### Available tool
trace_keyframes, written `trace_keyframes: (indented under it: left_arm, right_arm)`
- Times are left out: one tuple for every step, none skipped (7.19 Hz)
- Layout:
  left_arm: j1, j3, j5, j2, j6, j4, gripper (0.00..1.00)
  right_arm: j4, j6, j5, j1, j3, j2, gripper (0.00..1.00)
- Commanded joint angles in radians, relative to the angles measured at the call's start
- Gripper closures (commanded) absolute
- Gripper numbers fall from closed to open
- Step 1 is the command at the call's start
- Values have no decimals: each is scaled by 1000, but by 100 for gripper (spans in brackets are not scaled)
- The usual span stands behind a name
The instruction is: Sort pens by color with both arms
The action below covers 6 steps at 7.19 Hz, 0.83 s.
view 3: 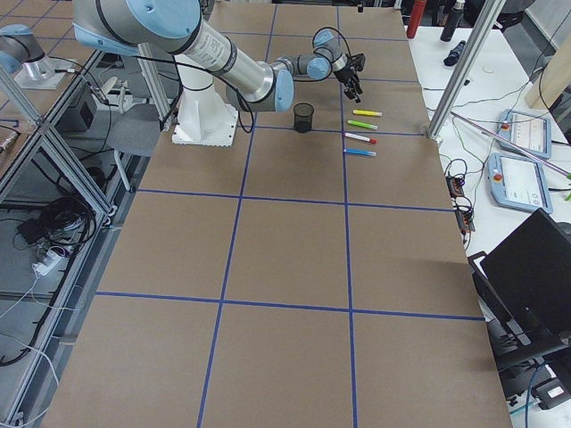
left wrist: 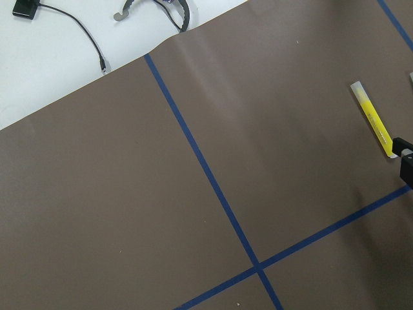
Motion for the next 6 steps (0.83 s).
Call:
trace_keyframes:
  left_arm:
    - [0,-16,-2,12,-7,2,1]
    - [0,-23,-2,15,-9,2,1]
    - [0,-23,-17,16,-9,4,1]
    - [0,-23,-21,15,-10,4,1]
    - [0,-23,-20,16,-10,4,1]
    - [0,-23,-20,18,-9,4,1]
  right_arm:
    - [-62,-36,106,43,23,54,1]
    - [-203,-56,171,73,106,56,1]
    - [-267,-84,261,130,159,49,1]
    - [-316,-111,350,188,206,29,0]
    - [-329,-180,383,230,312,-55,0]
    - [-332,-235,454,286,431,-162,0]
